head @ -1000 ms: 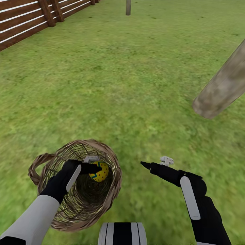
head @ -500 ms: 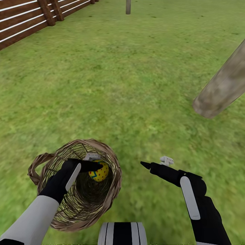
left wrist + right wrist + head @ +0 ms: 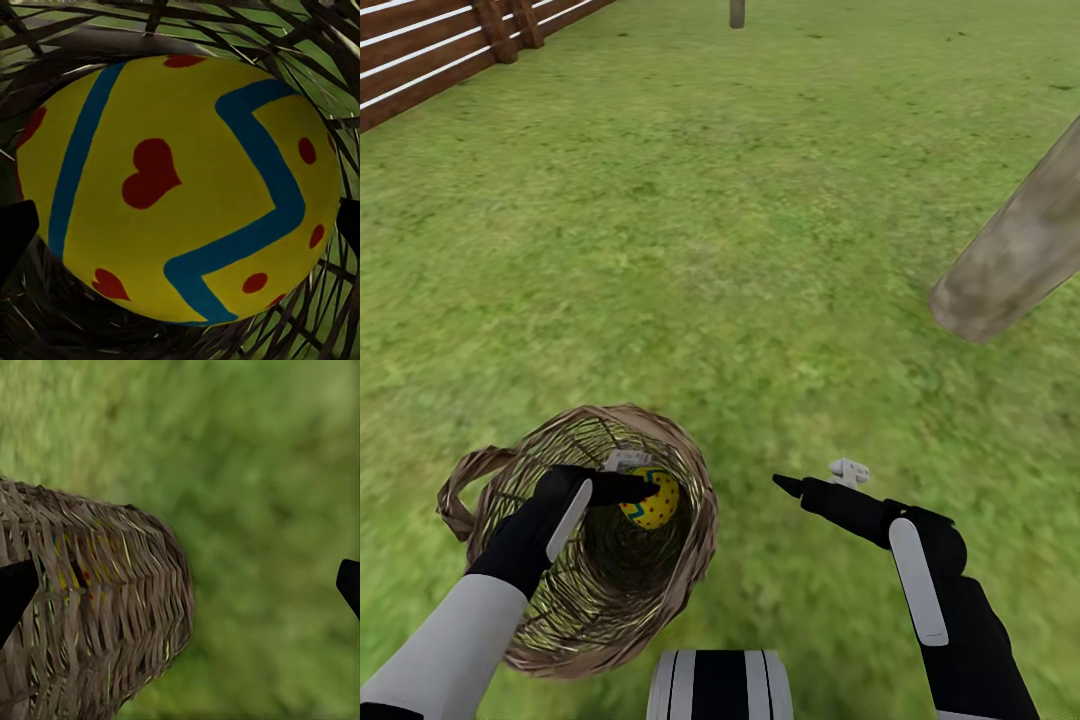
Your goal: Take the three Easter eggs out of the wicker basket on the lawn in the garden, then place them on the lawn next to a single tree (choose any tree) so that all three eggs are next to the same tree and none are left in the basket.
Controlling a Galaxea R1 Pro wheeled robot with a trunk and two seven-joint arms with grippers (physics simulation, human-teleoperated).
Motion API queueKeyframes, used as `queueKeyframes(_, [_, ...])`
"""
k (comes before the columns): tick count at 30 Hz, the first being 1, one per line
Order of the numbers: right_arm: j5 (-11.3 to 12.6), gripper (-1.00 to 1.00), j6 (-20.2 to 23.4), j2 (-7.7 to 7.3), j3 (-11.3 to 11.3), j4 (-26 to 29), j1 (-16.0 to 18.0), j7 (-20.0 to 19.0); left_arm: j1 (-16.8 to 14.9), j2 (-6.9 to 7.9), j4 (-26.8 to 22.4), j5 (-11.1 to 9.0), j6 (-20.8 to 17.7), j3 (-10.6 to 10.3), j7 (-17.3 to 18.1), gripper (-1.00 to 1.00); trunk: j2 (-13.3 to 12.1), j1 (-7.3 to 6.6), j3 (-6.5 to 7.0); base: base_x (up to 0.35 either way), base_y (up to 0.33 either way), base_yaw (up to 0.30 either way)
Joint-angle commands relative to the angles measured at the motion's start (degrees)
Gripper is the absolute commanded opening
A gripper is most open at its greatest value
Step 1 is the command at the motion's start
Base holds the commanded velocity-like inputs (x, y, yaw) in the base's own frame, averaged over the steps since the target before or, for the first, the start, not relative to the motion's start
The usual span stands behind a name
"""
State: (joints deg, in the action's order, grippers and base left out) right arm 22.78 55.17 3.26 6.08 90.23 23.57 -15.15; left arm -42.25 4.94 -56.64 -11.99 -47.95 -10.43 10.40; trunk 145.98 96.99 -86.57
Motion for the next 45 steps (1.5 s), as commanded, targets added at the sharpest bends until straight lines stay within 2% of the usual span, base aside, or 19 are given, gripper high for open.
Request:
queueKeyframes(1, [-0.5,1.0,0.3,0.07,0.2,0.0,0.0,-0.6,0.0,0.06,0.0,-0.2,-0.2,-0.1,0.0,1.0,0.0,0.02,-0.26,0.0,0.0,0.0])
queueKeyframes(5, [-0.5,1.0,0.3,0.06,0.2,0.0,0.0,-0.6,0.0,0.07,0.0,-0.2,-0.2,-0.1,-0.1,1.0,0.1,0.12,-1.14,0.0,0.0,0.0])
queueKeyframes(15, [-0.5,1.0,0.3,0.08,0.1,0.0,0.1,-0.6,0.0,0.07,-0.1,-0.2,-0.2,-0.1,-0.2,1.0,0.1,0.12,-1.14,0.0,0.0,0.0])
queueKeyframes(18, [-0.5,1.0,0.3,0.08,0.1,0.0,0.1,-0.6,0.0,0.07,-0.1,-0.2,-0.2,-0.1,-0.1,1.0,0.1,0.2,-1.81,0.0,0.0,0.0])
queueKeyframes(25, [-0.5,1.0,0.3,0.08,0.1,0.0,0.1,-0.6,0.0,0.07,-0.1,-0.2,-0.2,-0.1,-0.2,1.0,0.1,0.2,-1.81,0.0,0.0,0.0])
queueKeyframes(26, [-0.5,1.0,0.3,0.08,0.1,0.0,0.1,-0.6,0.0,0.07,-0.1,-0.2,-0.2,0.6,-0.2,1.0,0.1,0.2,-1.81,0.0,0.0,0.0])
queueKeyframes(29, [-0.5,1.0,0.3,0.08,0.1,0.0,0.1,-0.6,-0.1,0.01,-0.1,-0.2,-0.4,5.1,0.0,1.0,0.1,0.2,-1.81,0.0,0.0,0.0])
queueKeyframes(32, [-0.5,1.0,0.3,0.08,0.0,0.0,0.1,-0.6,-0.1,-0.01,0.0,-0.2,-0.6,7.6,0.0,1.0,0.1,0.2,-1.81,0.0,0.0,0.0])
queueKeyframes(37, [-0.5,1.0,0.4,0.08,-1.0,0.0,0.1,-0.5,-0.1,-0.01,0.1,-0.2,-0.7,8.8,-0.1,1.0,0.1,0.2,-1.81,0.0,0.0,0.0])
queueKeyframes(45, [-0.5,1.0,0.4,0.04,-1.0,0.0,0.1,-0.5,-0.2,-0.02,0.7,-0.1,-1.3,9.1,-0.1,1.0,0.1,0.2,-1.81,0.0,0.0,0.0])
